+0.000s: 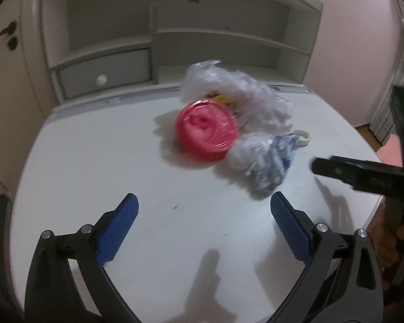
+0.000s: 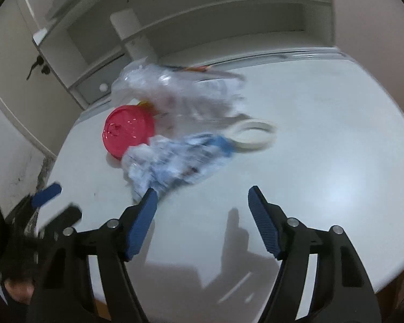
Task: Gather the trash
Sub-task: 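Return both tools to the desk above the remaining trash, then grasp the crumpled printed paper with the right tool while the left tool grasps white plastic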
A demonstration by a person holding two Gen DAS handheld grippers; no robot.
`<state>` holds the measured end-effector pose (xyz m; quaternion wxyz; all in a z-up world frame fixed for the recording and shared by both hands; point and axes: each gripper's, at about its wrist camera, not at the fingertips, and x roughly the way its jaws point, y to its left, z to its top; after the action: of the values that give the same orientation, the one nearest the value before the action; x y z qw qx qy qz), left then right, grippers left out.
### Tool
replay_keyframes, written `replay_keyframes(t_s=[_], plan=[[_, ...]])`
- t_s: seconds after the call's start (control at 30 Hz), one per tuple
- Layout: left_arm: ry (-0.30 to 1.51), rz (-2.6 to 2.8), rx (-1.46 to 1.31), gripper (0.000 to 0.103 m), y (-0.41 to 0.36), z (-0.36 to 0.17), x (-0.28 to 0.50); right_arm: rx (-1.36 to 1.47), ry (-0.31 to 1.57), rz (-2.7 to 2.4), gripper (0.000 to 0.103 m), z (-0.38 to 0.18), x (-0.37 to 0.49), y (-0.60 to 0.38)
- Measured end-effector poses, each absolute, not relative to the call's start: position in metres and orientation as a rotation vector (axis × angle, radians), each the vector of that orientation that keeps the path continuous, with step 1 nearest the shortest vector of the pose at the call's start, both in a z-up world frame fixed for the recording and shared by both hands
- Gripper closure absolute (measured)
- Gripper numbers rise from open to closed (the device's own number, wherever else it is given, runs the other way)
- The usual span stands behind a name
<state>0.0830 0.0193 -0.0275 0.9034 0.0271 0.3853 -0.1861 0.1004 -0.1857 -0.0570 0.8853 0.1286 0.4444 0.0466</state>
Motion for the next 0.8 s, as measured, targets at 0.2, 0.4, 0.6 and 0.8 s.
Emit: replay_keyframes(t_s=[0.2,0.4,0.6,0.8], plan=[[0.797,-0.395,0.038,0.007,0.031,-0.034,0.088,0.303,0.927,0.088,0.038,-0.063,0.123,-0.169],[0.793,-0.408,0.036,0.007,0.029,-0.035,0.088,0.353,0.938,0.114,0.042,-0.061,0.135,-0.163],[0.792,-0.4,0.043,0.007,0.023,-0.036,0.094,0.378,0.983,0.103,0.045,-0.077,0.139,-0.167],[0.798,-0.402,0.074,0.007,0.002,-0.039,0.103,0.323,0.97,0.126,0.064,-0.068,0.131,-0.169]])
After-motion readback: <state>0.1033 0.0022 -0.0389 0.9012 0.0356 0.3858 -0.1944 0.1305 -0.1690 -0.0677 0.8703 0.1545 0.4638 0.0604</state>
